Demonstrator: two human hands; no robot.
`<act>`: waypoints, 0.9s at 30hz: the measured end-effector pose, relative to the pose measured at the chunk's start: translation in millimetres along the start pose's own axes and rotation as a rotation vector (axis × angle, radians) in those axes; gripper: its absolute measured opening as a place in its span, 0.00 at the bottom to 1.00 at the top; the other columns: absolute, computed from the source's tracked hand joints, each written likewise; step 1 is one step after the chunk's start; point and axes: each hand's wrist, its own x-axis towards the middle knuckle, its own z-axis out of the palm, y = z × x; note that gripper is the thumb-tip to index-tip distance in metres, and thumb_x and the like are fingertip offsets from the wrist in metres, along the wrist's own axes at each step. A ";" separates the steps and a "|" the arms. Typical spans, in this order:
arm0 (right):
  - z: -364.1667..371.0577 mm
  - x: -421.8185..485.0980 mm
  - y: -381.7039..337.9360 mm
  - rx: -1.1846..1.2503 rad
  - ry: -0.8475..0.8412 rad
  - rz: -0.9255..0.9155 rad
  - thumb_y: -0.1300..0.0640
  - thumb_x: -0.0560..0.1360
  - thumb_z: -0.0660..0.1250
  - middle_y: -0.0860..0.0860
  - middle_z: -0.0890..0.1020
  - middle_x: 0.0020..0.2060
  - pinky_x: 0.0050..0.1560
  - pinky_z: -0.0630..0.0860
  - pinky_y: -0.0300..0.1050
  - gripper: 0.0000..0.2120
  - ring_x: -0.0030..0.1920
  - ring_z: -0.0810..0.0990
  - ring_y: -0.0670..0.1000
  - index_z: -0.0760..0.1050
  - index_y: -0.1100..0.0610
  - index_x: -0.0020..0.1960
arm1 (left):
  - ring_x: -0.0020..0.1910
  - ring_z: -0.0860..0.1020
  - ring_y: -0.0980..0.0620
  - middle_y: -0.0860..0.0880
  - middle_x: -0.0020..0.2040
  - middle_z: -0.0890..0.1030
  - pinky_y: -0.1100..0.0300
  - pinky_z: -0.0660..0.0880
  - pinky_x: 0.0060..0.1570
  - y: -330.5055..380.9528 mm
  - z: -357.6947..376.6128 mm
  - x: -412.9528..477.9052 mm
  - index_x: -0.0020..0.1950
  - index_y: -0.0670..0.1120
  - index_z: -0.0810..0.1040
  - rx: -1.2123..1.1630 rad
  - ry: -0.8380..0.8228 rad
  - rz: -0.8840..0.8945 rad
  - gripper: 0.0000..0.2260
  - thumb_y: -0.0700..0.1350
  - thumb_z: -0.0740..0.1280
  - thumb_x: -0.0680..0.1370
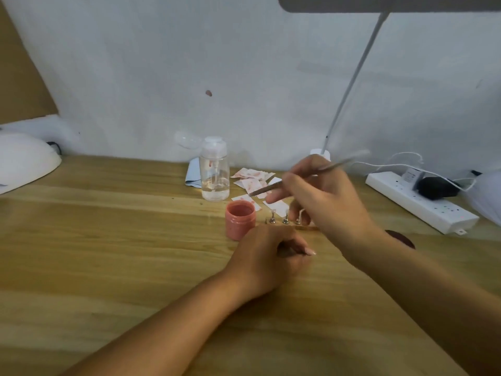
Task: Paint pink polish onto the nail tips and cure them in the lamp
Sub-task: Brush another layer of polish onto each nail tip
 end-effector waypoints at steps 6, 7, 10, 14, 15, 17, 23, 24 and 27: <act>30.0 30.8 15.2 -0.497 -0.033 0.084 0.53 0.71 0.66 0.47 0.80 0.29 0.36 0.73 0.42 0.08 0.36 0.79 0.49 0.74 0.49 0.33 | 0.39 0.76 0.73 0.60 0.43 0.84 0.79 0.68 0.41 2.3 3.0 -0.7 0.43 0.53 0.83 0.005 -0.008 0.020 0.05 0.42 0.74 0.73; 33.3 31.9 18.7 -0.535 -0.038 0.086 0.52 0.71 0.66 0.46 0.78 0.29 0.37 0.73 0.43 0.08 0.38 0.79 0.50 0.73 0.49 0.33 | 0.40 0.76 0.71 0.58 0.44 0.85 0.79 0.68 0.41 2.1 3.0 -0.6 0.45 0.52 0.83 0.006 -0.004 0.026 0.05 0.42 0.73 0.73; 35.7 32.0 22.8 -0.603 -0.063 0.089 0.50 0.72 0.66 0.45 0.77 0.30 0.40 0.73 0.45 0.04 0.42 0.80 0.52 0.76 0.49 0.39 | 0.40 0.75 0.69 0.54 0.46 0.85 0.78 0.68 0.42 2.6 3.8 -0.9 0.49 0.49 0.84 0.010 0.009 0.019 0.06 0.41 0.72 0.74; 25.1 23.6 17.6 -0.459 0.030 0.060 0.52 0.73 0.64 0.50 0.83 0.30 0.41 0.77 0.48 0.06 0.37 0.81 0.49 0.77 0.52 0.40 | 0.39 0.77 0.71 0.61 0.38 0.82 0.77 0.69 0.42 5.3 4.0 -1.0 0.43 0.53 0.83 -0.019 -0.023 -0.013 0.05 0.42 0.73 0.74; 18.8 18.3 15.8 -0.307 0.065 0.057 0.54 0.74 0.64 0.50 0.83 0.30 0.36 0.76 0.45 0.05 0.33 0.80 0.47 0.75 0.53 0.40 | 0.40 0.78 0.69 0.61 0.37 0.82 0.73 0.72 0.43 5.2 4.1 -0.6 0.41 0.54 0.82 -0.028 -0.031 -0.022 0.06 0.42 0.73 0.73; 0.4 2.7 15.0 0.069 0.126 0.092 0.59 0.76 0.63 0.52 0.84 0.31 0.32 0.75 0.41 0.06 0.28 0.78 0.47 0.73 0.54 0.41 | 0.41 0.79 0.64 0.57 0.40 0.84 0.68 0.74 0.45 4.7 4.5 0.0 0.42 0.52 0.84 -0.053 -0.036 -0.038 0.06 0.41 0.73 0.73; -53.7 -57.4 43.0 0.274 0.187 0.184 0.65 0.76 0.64 0.58 0.83 0.34 0.41 0.77 0.44 0.04 0.35 0.79 0.52 0.74 0.65 0.43 | 0.42 0.79 0.64 0.58 0.38 0.81 0.70 0.72 0.44 3.6 4.1 0.3 0.42 0.50 0.84 -0.072 -0.019 -0.009 0.05 0.40 0.74 0.73; -57.0 -62.9 47.0 0.273 0.200 0.188 0.67 0.76 0.63 0.58 0.82 0.32 0.40 0.76 0.44 0.05 0.34 0.78 0.52 0.73 0.68 0.42 | 0.42 0.79 0.64 0.59 0.38 0.81 0.70 0.72 0.44 4.0 3.8 0.5 0.42 0.51 0.84 -0.074 -0.017 -0.007 0.06 0.40 0.75 0.73; -57.9 -67.6 50.7 0.279 0.209 0.174 0.69 0.76 0.62 0.57 0.81 0.30 0.36 0.76 0.40 0.06 0.33 0.78 0.51 0.71 0.67 0.40 | 0.44 0.80 0.62 0.58 0.40 0.83 0.69 0.74 0.46 4.6 3.2 1.6 0.43 0.50 0.84 -0.063 -0.020 -0.004 0.05 0.40 0.75 0.73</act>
